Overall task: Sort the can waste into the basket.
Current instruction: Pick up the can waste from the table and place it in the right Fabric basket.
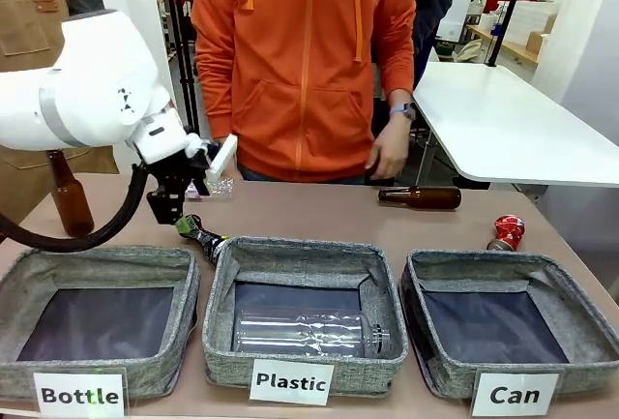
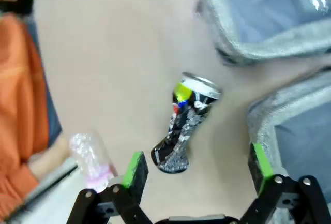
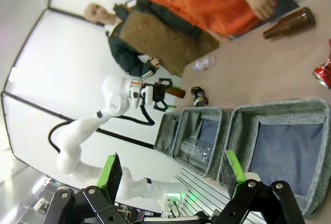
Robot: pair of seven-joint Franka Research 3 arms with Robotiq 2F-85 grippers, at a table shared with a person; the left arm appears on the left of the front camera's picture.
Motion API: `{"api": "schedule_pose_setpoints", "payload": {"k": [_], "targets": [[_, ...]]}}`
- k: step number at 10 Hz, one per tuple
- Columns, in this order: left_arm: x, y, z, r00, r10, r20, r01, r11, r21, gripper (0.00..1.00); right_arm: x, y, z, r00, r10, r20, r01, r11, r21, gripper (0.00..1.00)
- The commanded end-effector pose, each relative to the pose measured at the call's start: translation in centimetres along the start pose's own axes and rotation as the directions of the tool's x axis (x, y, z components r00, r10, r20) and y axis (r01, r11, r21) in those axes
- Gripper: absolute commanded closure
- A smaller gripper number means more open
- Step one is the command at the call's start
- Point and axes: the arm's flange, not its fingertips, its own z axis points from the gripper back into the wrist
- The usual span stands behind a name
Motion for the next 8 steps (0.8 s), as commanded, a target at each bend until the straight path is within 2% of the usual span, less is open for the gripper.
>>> {"api": "schedule_pose_setpoints", "payload": {"k": [1,2,3,4,8], "targets": [[0.1,-1.4,0.3,0.987,-0.158,-0.042,0.159,0.987,0.034,0.0,0.5,0.1,0.1,1.0,0.026,0.015,-0.026,0.999,0.023,0.0],[0.8,-1.7,0.5,0.977,-0.188,-0.102,0.192,0.981,0.035,0.0,0.5,0.1,0.1,1.0,0.026,0.015,-0.026,0.999,0.023,0.0],[1.6,-0.9,1.0,0.995,-0.067,-0.073,0.075,0.99,0.122,0.0,0.5,0.1,0.1,1.0,0.026,0.015,-0.026,0.999,0.023,0.0],[0.8,-0.7,-0.1,0.986,-0.161,-0.051,0.161,0.987,-0.006,0.0,0.5,0.1,0.1,1.0,0.026,0.015,-0.026,0.999,0.023,0.0],[1.1,-0.8,-0.2,0.987,-0.149,-0.059,0.15,0.989,0.012,0.0,0.5,0.1,0.1,1.0,0.026,0.015,-0.026,0.999,0.023,0.0]]}}
